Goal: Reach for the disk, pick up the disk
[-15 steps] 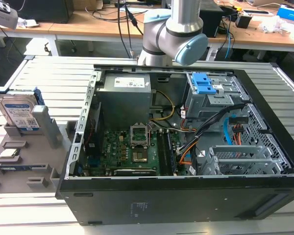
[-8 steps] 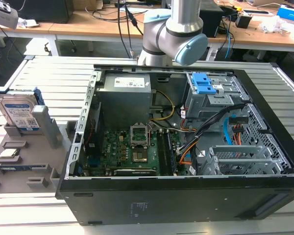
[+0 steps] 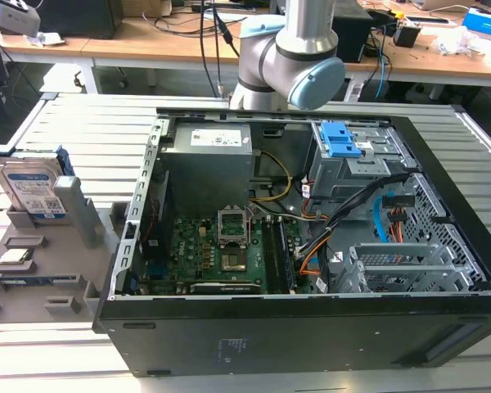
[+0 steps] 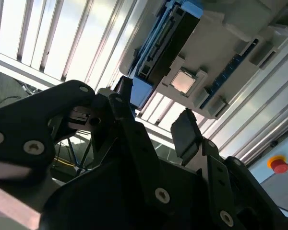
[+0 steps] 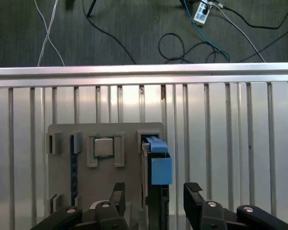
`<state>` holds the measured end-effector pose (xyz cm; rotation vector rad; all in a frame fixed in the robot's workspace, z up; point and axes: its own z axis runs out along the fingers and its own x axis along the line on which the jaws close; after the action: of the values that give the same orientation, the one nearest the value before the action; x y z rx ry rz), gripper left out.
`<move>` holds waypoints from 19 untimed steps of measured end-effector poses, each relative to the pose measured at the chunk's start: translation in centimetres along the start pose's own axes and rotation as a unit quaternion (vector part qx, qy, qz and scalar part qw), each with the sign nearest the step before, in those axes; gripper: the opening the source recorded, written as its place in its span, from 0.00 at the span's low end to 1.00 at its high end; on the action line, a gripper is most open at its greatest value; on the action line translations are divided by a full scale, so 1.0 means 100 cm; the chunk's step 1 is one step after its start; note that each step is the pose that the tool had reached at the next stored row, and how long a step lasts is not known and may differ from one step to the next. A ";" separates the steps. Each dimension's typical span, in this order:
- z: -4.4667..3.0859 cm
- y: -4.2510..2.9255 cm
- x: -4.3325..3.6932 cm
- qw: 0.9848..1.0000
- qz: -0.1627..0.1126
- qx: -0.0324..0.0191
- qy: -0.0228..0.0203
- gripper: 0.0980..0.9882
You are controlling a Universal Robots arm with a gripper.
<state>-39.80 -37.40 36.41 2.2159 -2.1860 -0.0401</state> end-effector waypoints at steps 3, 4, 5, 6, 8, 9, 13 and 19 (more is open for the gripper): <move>0.0000 0.0000 0.0000 1.000 -0.003 0.000 0.000 0.56; 0.0000 0.0000 0.0000 1.000 -0.003 0.000 0.000 0.56; 0.0001 0.0000 0.0000 1.000 -0.004 0.000 0.000 0.56; 0.0007 -0.0001 -0.0001 1.000 -0.004 0.000 0.000 0.56; 0.0057 -0.0002 0.0000 1.000 -0.004 0.000 0.000 0.56; 0.0074 -0.0003 0.0000 1.000 -0.004 0.000 0.000 0.56; 0.0113 -0.0004 0.0000 1.000 -0.006 0.000 0.000 0.56; 0.0161 -0.0006 0.0000 1.000 -0.006 0.000 0.000 0.56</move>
<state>-39.80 -37.40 34.79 2.2284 -2.1731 -0.0397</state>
